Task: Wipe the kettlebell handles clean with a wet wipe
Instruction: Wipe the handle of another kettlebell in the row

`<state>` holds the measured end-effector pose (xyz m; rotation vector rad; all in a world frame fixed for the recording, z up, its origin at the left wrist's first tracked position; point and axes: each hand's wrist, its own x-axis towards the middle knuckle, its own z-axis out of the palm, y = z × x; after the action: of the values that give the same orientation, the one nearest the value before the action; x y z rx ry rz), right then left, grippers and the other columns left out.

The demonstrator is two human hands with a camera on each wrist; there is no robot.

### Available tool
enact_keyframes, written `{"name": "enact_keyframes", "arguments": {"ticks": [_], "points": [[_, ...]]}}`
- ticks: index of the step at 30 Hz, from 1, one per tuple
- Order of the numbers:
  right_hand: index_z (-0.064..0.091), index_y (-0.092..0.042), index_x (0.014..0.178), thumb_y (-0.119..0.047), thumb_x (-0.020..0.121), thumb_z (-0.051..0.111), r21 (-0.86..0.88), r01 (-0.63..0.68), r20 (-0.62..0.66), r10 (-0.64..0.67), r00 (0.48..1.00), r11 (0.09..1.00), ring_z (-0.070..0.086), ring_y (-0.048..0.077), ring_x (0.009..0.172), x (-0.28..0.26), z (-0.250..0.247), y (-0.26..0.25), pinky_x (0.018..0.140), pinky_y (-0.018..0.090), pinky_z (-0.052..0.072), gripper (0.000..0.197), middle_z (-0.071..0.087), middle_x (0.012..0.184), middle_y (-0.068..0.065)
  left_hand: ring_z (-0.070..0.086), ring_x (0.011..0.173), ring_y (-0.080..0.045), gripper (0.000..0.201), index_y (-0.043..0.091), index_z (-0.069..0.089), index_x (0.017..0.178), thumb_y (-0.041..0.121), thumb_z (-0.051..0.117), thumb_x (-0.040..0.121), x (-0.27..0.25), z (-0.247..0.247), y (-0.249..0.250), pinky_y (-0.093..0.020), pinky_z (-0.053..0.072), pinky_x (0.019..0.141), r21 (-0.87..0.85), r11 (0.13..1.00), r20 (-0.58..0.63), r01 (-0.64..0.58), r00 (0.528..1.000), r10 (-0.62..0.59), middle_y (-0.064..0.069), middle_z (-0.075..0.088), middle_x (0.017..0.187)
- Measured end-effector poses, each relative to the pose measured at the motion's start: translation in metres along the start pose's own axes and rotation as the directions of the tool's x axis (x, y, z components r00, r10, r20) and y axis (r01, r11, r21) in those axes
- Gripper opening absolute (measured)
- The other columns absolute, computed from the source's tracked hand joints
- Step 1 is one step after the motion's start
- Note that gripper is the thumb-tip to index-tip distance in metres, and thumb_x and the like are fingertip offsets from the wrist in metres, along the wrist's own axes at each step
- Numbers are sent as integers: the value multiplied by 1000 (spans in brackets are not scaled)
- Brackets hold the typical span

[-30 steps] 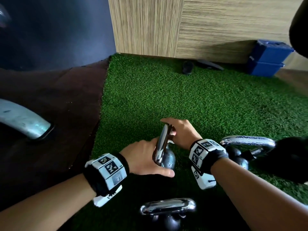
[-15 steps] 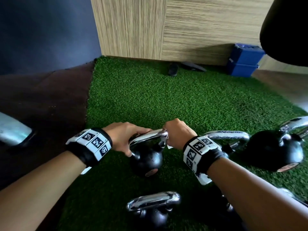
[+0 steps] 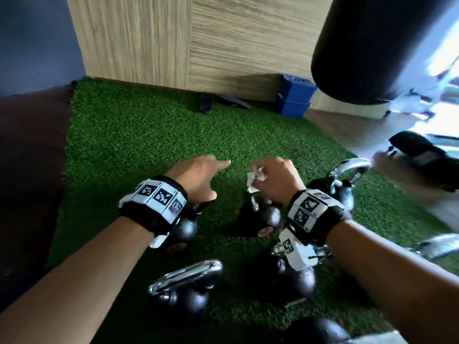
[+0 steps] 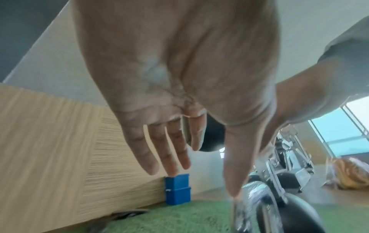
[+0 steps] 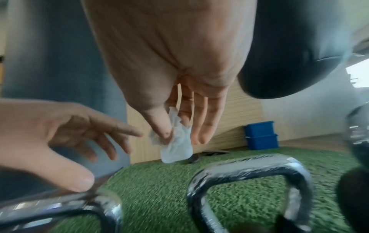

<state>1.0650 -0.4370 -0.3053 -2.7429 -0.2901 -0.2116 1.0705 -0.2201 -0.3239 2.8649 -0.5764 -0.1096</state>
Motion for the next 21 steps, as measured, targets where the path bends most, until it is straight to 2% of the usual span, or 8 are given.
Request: {"name": "enact_keyframes", "arguments": {"ticks": [2,5,8,11,13,16,19,21], "points": [[76,-26,98,-15,78,76,30,-41,-88,43,995,999,55,6,64,-11,-30,16,49,2,31,23,57,69,-17,56,125,-27,80,28,32,157,17,69,87,11,-3,32,-40,51,102,9,1000,-43,-26,999,27,-6,51,144],[74,-24,94,-14,72,80,40,-66,-140,71,988,997,48,-5,60,-24,-61,35,53,4,32,25,56,67,-16,56,126,-31,66,15,47,148,10,64,85,19,4,65,-41,51,104,-14,1000,-79,24,997,-25,-12,55,138],[66,-29,87,-12,68,83,69,-100,-188,111,976,993,44,-6,53,-36,-81,48,49,5,36,30,52,62,-16,61,121,-34,52,6,56,134,15,67,84,21,15,86,-39,53,100,-42,993,-5,110,994,-111,-17,60,133],[68,-27,92,-12,67,86,108,-137,-202,156,967,985,46,-1,54,-36,-100,56,52,10,36,34,52,63,-16,65,116,-33,41,5,63,120,26,70,85,24,17,98,-36,53,92,-36,984,53,174,984,-172,-17,68,124],[73,-23,97,-13,69,86,63,-142,-154,150,977,988,52,8,62,-29,-106,57,61,19,40,33,58,69,-14,67,115,-31,41,6,65,117,30,71,85,27,21,96,-34,54,88,-31,974,81,227,971,-224,-16,69,123],[77,-17,104,-13,73,83,-42,-107,-46,105,993,993,59,11,79,-20,-104,60,68,20,43,32,73,94,0,68,113,-28,39,8,68,115,29,73,82,32,35,87,-31,54,83,-14,949,138,316,940,-311,-13,71,122],[77,-17,103,-17,76,83,-108,-93,15,95,995,990,61,11,88,-15,-100,68,76,24,46,27,73,108,0,67,116,-26,44,10,69,119,32,77,82,38,53,79,-31,54,87,40,934,175,354,918,-355,-10,71,124],[77,-16,104,-17,78,82,-105,-63,8,64,998,993,57,9,91,-16,-95,82,79,20,41,27,69,112,0,67,117,-25,48,11,69,121,36,78,81,43,60,79,-31,55,88,88,928,195,361,908,-371,-8,71,125]]}}
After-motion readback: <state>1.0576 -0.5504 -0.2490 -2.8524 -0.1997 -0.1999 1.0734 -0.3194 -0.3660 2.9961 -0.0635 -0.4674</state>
